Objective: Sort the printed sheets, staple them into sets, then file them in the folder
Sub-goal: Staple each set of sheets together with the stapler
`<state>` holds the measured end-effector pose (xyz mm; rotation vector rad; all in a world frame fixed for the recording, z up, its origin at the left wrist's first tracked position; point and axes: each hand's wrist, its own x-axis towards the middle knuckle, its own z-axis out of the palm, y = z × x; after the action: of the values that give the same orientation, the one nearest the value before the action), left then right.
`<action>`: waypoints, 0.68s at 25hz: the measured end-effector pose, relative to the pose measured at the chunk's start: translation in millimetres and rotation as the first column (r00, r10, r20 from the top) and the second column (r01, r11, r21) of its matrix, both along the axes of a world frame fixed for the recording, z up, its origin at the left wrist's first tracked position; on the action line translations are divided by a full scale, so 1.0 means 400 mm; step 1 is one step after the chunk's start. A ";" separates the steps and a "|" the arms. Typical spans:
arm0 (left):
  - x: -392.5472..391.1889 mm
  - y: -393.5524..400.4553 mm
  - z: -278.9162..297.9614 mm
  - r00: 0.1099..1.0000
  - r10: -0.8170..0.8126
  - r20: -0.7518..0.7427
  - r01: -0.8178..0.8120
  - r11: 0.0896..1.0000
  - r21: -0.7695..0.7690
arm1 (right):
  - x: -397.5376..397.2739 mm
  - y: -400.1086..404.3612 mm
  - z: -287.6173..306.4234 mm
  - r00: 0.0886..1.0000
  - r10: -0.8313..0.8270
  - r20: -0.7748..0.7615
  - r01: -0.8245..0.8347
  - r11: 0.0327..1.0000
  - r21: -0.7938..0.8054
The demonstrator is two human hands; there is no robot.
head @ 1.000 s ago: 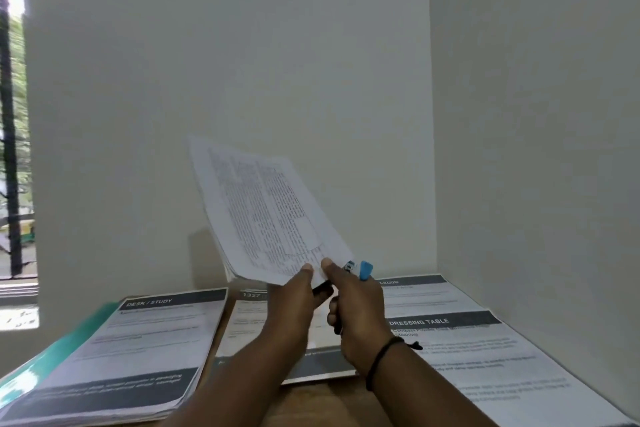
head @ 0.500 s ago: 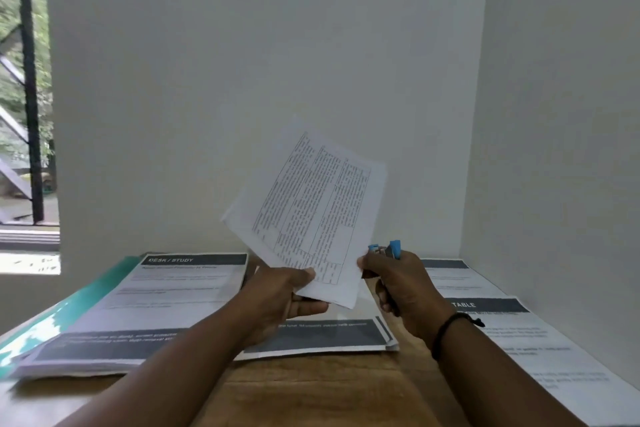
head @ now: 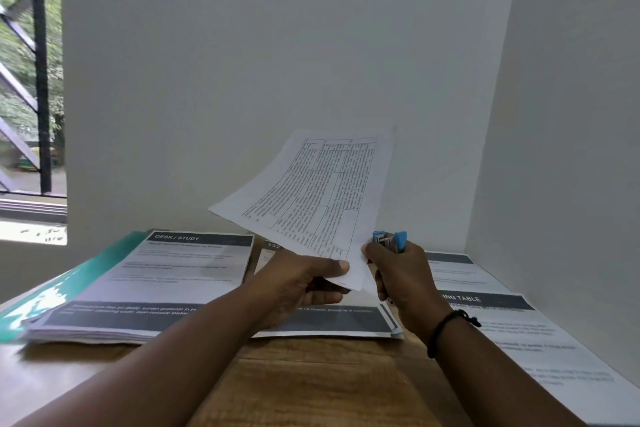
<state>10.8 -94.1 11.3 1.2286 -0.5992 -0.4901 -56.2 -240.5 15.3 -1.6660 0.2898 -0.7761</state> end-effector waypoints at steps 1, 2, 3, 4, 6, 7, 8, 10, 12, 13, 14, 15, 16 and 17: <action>0.000 -0.001 0.000 1.000 0.005 0.005 -0.005 1.000 -0.005 | -0.002 0.000 0.001 1.000 0.011 0.001 -0.011 1.000 -0.015; 0.001 -0.002 0.001 1.000 0.016 0.016 -0.016 1.000 -0.024 | -0.005 -0.002 0.003 0.999 0.032 -0.003 -0.032 0.999 -0.019; 0.003 -0.002 0.004 0.999 0.034 0.023 -0.032 0.998 -0.053 | -0.008 -0.007 0.007 0.997 0.073 -0.015 -0.073 0.997 -0.001; 0.008 -0.001 0.008 0.998 0.058 0.021 -0.056 0.994 -0.089 | -0.011 -0.012 0.013 0.988 0.148 -0.034 -0.147 0.988 0.047; 0.024 0.002 0.015 0.992 0.124 0.011 -0.120 0.979 -0.162 | -0.017 -0.023 0.023 0.920 0.381 -0.086 -0.356 0.908 0.219; 0.031 0.005 0.019 0.987 0.160 0.017 -0.154 0.970 -0.190 | -0.020 -0.026 0.027 0.863 0.493 -0.115 -0.446 0.848 0.288; 0.034 0.009 0.021 0.981 0.190 0.033 -0.179 0.960 -0.215 | -0.023 -0.025 0.026 0.804 0.577 -0.140 -0.514 0.795 0.324; 0.034 0.014 0.023 0.970 0.226 0.089 -0.199 0.949 -0.243 | -0.023 -0.015 0.017 0.734 0.659 -0.163 -0.584 0.736 0.343; 0.026 0.016 0.021 0.961 0.239 0.143 -0.202 0.952 -0.232 | -0.021 -0.005 0.008 0.741 0.656 -0.143 -0.587 0.736 0.337; 0.025 0.015 0.018 0.956 0.243 0.163 -0.206 0.954 -0.217 | -0.020 -0.003 0.006 0.758 0.640 -0.126 -0.577 0.748 0.329; 0.025 0.013 0.015 0.950 0.250 0.186 -0.213 0.957 -0.195 | -0.019 -0.003 0.006 0.773 0.625 -0.107 -0.568 0.758 0.320; 0.025 0.011 0.013 0.941 0.260 0.215 -0.227 0.959 -0.168 | -0.018 -0.006 0.007 0.783 0.616 -0.089 -0.565 0.764 0.312; 0.025 0.010 0.010 0.930 0.272 0.246 -0.243 0.960 -0.141 | -0.019 -0.008 0.009 0.788 0.611 -0.075 -0.565 0.767 0.304; 0.023 0.010 0.010 0.918 0.287 0.273 -0.264 0.957 -0.121 | -0.019 -0.010 0.009 0.793 0.606 -0.065 -0.564 0.770 0.297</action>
<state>20.1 -90.1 15.2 1.2918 -0.6710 -0.0464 -63.7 -244.7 19.0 -1.4411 -0.0341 -0.1179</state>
